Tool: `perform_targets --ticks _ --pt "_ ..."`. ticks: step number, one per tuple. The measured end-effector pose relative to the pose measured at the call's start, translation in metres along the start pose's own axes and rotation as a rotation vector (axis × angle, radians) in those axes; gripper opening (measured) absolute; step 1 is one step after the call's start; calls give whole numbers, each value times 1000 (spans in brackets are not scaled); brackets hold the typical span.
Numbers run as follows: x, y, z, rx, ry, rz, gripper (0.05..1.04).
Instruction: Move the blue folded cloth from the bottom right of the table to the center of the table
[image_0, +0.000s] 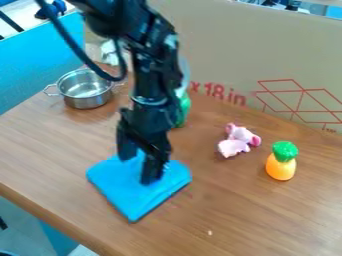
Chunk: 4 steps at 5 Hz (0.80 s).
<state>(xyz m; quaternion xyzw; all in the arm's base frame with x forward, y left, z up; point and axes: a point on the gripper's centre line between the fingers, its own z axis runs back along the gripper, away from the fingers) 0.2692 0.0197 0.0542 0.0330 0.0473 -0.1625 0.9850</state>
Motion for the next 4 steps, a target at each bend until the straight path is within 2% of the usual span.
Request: perform_targets --ticks 1,2,3,4 --pt "-12 18 -2 -28 15 36 1001" --pt "-19 21 -5 -37 34 36 1001" --pt "-19 17 17 -73 -62 14 1001" --pt "-22 5 56 -103 -189 -11 1001"
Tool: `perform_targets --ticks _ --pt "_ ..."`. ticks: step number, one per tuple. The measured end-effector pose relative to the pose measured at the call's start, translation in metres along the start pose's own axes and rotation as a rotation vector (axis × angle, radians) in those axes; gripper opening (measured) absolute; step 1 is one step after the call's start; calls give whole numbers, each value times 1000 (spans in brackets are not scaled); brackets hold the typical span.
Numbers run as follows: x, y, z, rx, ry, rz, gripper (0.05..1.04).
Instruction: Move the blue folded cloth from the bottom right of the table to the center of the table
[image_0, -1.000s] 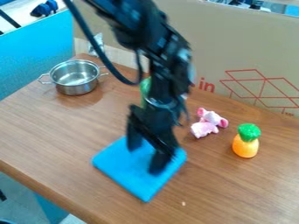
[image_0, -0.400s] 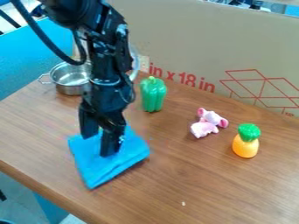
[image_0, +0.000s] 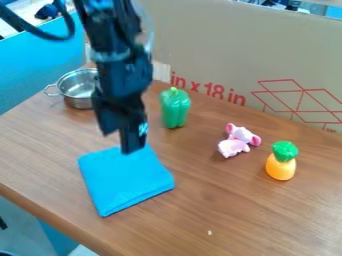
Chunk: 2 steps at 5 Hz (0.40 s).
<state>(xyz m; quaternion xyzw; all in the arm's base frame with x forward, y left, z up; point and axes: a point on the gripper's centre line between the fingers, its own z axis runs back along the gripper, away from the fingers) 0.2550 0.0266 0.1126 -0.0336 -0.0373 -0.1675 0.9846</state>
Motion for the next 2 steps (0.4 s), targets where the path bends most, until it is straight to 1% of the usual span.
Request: perform_targets --ticks 1,2 --pt "-6 -12 25 0 -6 -25 1001" --pt "-12 -28 31 3 43 -47 1001"
